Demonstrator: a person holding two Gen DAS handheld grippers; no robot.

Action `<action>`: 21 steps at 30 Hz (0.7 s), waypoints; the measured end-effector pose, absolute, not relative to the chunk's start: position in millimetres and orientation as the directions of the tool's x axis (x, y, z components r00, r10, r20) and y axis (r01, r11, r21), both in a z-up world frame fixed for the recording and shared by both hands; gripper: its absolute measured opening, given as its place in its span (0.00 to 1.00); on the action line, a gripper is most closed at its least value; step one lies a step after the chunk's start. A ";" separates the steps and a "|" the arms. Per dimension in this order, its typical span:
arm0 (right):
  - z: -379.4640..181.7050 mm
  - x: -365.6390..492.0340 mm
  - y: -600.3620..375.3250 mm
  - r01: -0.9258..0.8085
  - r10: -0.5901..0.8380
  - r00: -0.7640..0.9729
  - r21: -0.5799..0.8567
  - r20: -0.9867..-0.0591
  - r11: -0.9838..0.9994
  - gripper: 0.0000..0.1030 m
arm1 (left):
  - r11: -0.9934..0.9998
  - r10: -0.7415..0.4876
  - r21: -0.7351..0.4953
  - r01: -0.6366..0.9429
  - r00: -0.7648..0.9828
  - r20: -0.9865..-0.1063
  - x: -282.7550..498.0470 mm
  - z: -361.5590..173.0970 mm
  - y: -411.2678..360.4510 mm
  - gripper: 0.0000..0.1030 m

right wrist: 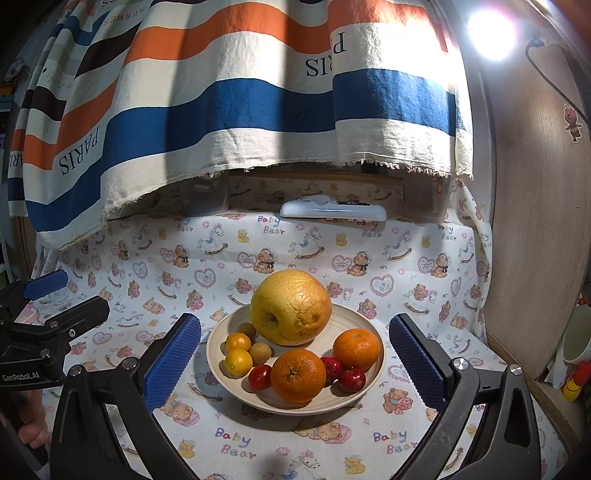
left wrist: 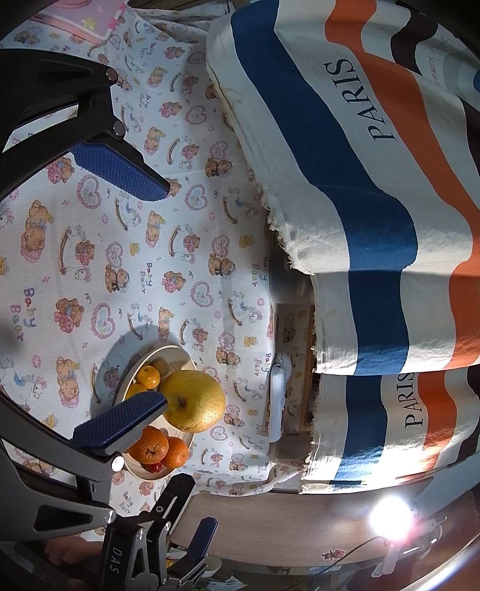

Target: Organize fruits

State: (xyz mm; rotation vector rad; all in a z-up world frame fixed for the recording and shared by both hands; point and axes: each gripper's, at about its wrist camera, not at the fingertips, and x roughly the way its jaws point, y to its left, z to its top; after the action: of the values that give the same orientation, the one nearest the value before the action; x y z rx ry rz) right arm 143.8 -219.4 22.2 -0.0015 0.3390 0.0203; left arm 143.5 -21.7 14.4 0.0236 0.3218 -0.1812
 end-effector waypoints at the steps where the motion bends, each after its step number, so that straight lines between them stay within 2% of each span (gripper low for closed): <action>1: 22.1 144.3 -219.1 -0.022 0.021 0.942 0.001 -0.334 1.000 1.00 | 0.984 -0.172 -0.005 0.179 0.933 -0.316 143.4 14.4 -21.8 1.00; 21: 21.8 144.6 -219.1 -0.022 0.021 0.942 0.001 -0.334 1.000 1.00 | 0.983 -0.175 -0.004 0.183 0.931 -0.321 144.2 14.7 -23.1 1.00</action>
State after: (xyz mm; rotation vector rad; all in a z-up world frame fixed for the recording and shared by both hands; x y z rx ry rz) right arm 144.6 -219.1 21.8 -0.0027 0.3406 0.0222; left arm 144.2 -23.1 14.7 0.0264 0.3264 -0.1831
